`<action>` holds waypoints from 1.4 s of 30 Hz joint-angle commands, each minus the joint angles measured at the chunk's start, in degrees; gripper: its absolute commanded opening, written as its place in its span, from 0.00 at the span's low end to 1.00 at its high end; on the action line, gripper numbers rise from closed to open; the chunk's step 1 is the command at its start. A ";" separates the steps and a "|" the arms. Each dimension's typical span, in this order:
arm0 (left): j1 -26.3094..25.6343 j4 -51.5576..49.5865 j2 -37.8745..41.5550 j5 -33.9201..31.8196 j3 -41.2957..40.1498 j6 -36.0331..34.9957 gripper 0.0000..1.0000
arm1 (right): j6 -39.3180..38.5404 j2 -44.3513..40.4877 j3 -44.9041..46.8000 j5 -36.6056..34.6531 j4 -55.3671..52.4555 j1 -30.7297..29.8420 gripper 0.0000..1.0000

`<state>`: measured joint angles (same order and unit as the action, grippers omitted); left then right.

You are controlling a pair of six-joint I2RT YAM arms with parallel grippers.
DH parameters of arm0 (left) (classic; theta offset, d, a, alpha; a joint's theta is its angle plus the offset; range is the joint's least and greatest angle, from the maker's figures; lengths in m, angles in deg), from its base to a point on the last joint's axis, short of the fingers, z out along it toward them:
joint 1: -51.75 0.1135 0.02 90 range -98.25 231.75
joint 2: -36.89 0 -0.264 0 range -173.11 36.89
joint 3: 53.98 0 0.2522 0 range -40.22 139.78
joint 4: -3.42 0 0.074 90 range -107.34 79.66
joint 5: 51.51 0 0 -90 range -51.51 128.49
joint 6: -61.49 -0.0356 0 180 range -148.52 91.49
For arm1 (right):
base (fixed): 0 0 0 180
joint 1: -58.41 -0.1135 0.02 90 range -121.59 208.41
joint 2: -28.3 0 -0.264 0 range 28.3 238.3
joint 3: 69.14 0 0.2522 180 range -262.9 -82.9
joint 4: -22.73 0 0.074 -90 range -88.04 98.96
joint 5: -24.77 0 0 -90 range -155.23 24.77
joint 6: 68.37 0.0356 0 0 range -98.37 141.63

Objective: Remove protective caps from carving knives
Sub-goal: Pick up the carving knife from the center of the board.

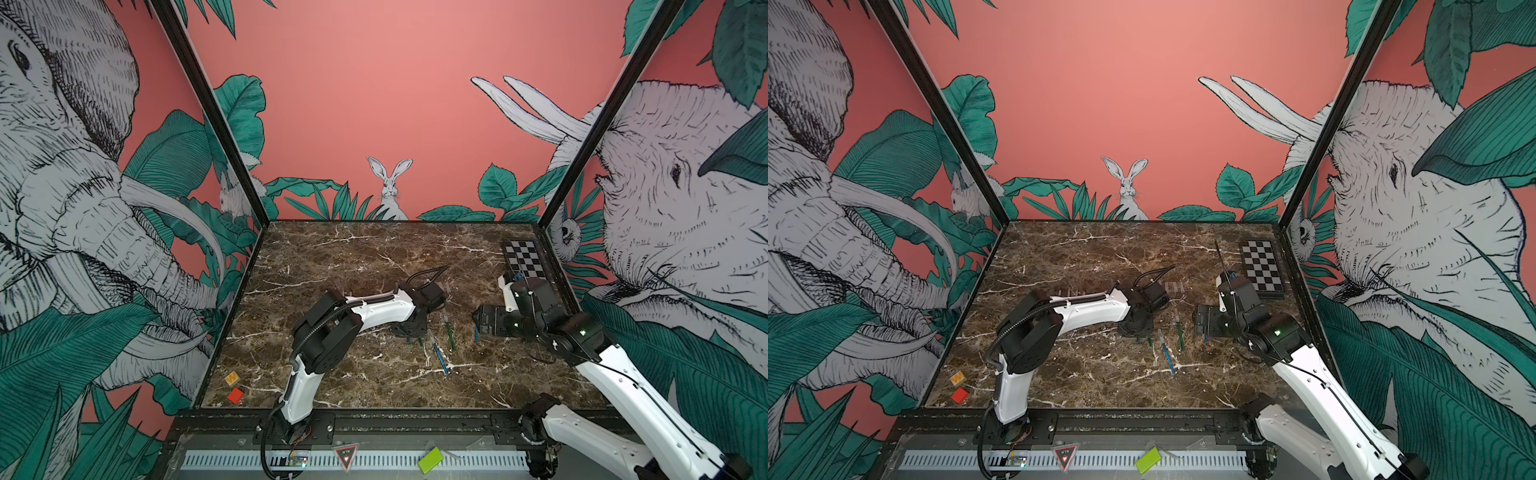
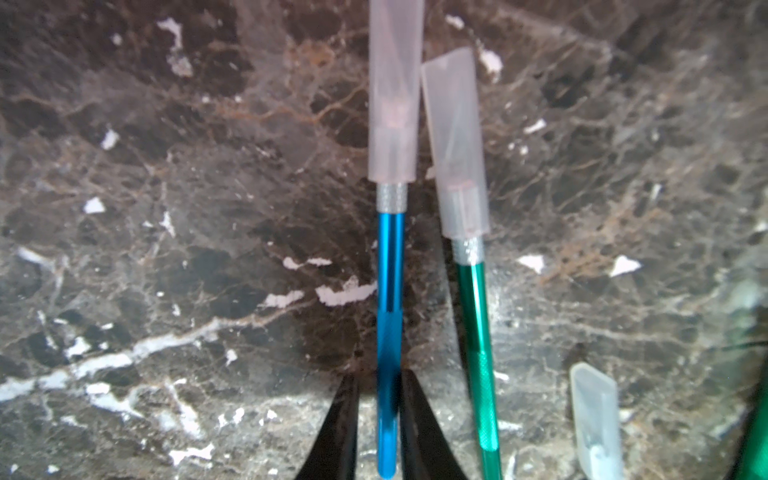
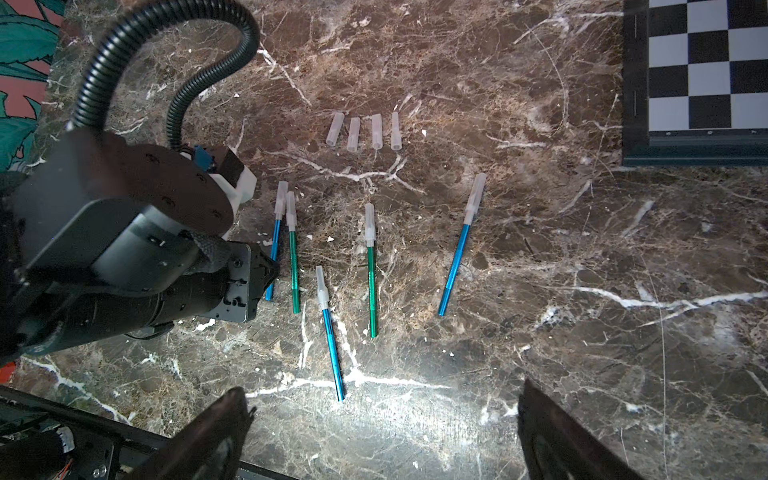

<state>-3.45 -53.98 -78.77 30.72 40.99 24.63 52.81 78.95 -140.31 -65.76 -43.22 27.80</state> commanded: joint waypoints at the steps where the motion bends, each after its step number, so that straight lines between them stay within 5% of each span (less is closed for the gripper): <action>1: -0.23 -1.29 0.71 -0.84 -3.29 1.06 0.18 | 0.81 0.25 -1.44 0.71 0.62 -0.52 0.98; 15: -0.61 -1.45 8.83 -1.64 -7.36 0.43 0.00 | 2.95 3.50 0.18 5.00 4.58 -1.92 0.98; 27: -1.70 7.97 24.34 2.30 -18.81 -2.74 0.00 | 7.49 14.58 2.24 16.26 18.75 -2.04 0.96; 42: -5.45 18.43 33.63 7.32 -26.01 -4.01 0.00 | 17.21 31.87 0.96 18.99 38.39 -7.39 0.63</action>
<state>-8.03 -37.35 -46.92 37.78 15.20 21.20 67.30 109.26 -138.32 -46.97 -9.23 21.18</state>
